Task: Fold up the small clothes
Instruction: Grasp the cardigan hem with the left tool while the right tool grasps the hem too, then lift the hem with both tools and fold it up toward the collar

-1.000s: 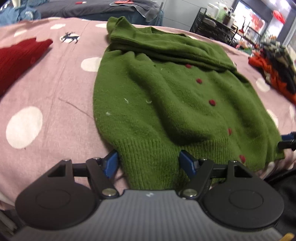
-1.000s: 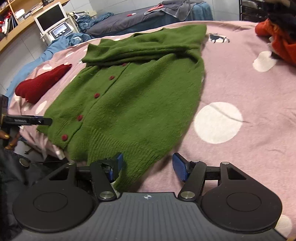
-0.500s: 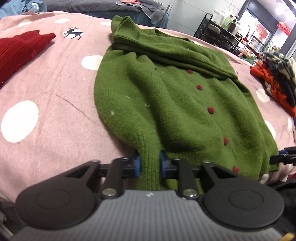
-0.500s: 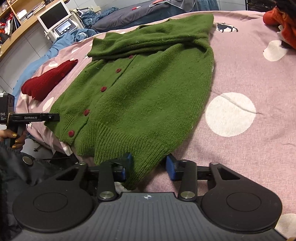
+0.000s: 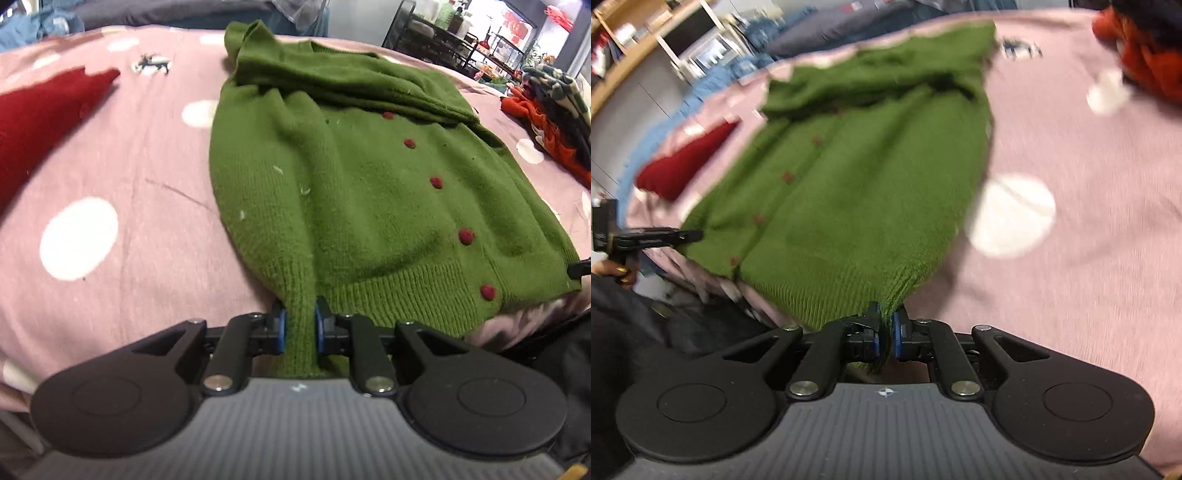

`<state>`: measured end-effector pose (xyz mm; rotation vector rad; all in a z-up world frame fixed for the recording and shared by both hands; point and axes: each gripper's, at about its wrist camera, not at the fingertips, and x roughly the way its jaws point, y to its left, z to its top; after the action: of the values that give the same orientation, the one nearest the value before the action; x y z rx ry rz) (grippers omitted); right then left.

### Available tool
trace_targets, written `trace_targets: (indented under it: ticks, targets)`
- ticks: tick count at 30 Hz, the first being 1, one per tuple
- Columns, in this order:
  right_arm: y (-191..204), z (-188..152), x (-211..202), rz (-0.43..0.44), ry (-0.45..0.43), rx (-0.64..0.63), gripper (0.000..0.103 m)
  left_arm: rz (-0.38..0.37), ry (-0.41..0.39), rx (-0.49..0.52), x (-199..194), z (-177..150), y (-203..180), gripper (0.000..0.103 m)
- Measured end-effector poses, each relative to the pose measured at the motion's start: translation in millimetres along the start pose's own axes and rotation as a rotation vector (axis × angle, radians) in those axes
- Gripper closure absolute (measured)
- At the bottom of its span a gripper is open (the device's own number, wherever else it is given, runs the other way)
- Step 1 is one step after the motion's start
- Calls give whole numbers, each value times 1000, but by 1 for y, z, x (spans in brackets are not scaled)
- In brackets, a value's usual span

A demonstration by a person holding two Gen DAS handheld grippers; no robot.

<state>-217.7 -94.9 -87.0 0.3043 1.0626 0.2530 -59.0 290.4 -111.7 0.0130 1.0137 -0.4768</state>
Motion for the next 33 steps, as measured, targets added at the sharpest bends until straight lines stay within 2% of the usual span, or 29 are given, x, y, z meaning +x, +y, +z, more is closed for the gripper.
trace_targets:
  ticks: [2,3,4,6,8,11,13,17,21,22,25,27,30,33]
  targets:
    - [-2,-2,2,12,-7,35,89,-31,5,1,-5,2,5,60]
    - [-3,-2,1,25,-13,49,78,-35,7,-3,-8,4,8,41]
    - [-4,-3,-1,36,-19,50,71,-30,-3,-8,-11,5,11,30]
    - [-6,-3,-4,40,-31,54,44,-18,-18,-17,-14,7,15,28]
    - [-8,-4,-5,33,-33,71,31,-50,-8,-69,-12,8,20,28]
    - [-15,-3,-6,59,-41,127,31,-48,33,-90,-4,2,20,29]
    - [-16,-2,-6,75,-39,137,31,-31,25,-97,1,3,16,30]
    - [-13,-1,-1,89,-41,135,32,-47,21,-150,7,4,13,35]
    - [-7,0,5,99,-29,115,49,-7,22,-131,7,3,12,52]
    - [-7,1,5,95,-28,114,50,-8,20,-142,5,2,14,59]
    - [-12,0,5,103,-25,137,63,-21,22,-171,6,3,17,76]
    - [-12,0,5,106,-22,136,76,-35,25,-153,7,4,13,86]
    - [-10,0,5,106,-29,128,82,-37,26,-123,9,5,9,87]
    - [-11,-1,5,111,-32,135,85,-59,20,-172,10,4,14,88]
